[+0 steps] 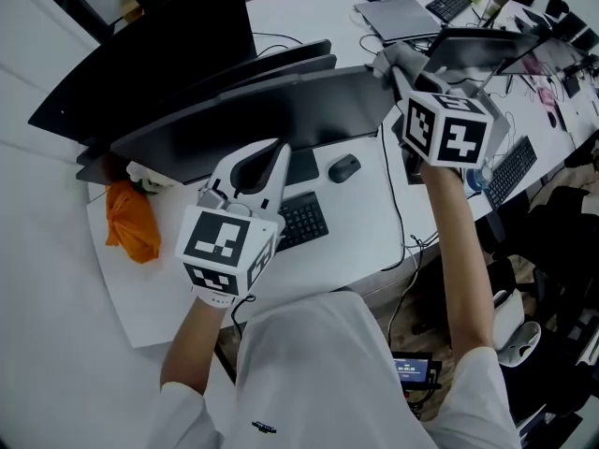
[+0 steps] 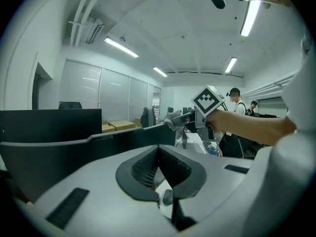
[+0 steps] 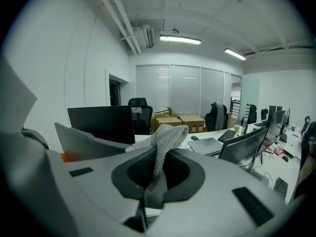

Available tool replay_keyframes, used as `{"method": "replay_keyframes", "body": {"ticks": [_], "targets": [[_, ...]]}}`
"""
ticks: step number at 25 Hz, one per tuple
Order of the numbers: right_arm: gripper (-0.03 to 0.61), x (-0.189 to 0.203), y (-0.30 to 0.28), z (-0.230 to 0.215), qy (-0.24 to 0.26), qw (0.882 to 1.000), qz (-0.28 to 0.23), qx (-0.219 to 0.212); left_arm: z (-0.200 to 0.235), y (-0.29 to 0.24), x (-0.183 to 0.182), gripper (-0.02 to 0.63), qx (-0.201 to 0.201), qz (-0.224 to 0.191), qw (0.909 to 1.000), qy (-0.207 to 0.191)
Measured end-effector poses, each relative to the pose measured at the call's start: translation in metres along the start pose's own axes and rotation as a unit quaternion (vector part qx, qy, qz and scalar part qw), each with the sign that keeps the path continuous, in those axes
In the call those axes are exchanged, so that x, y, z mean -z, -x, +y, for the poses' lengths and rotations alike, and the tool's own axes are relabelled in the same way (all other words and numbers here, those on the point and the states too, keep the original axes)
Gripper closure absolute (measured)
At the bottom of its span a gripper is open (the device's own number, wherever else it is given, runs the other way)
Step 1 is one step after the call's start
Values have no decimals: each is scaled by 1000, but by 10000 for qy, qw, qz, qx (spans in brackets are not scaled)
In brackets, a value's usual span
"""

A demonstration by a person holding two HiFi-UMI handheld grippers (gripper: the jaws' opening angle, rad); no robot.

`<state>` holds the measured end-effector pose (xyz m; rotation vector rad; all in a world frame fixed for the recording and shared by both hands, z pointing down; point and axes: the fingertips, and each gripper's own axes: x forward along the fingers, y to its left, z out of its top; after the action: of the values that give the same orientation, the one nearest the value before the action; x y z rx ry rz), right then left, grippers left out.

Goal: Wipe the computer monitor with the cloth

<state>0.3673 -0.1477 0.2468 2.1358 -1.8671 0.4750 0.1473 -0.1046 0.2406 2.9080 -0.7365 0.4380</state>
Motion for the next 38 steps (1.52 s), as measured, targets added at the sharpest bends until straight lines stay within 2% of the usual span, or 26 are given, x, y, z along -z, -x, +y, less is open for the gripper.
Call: {"method": "replay_keyframes", "body": {"ticks": [11, 20, 24, 38], "targets": [[551, -1, 3, -40, -51, 9999, -119, 59, -16, -23, 1, 595, 105, 162, 9998, -57], [552, 5, 9, -62, -435, 9988, -236, -28, -31, -34, 4, 595, 130, 288, 9994, -164], [552, 20, 3, -67, -511, 9985, -131, -149, -35, -39, 6, 595, 161, 346, 9991, -192], [551, 79, -25, -60, -267, 9970, 346, -639, -45, -54, 23, 595, 238, 617, 9977, -149]]}}
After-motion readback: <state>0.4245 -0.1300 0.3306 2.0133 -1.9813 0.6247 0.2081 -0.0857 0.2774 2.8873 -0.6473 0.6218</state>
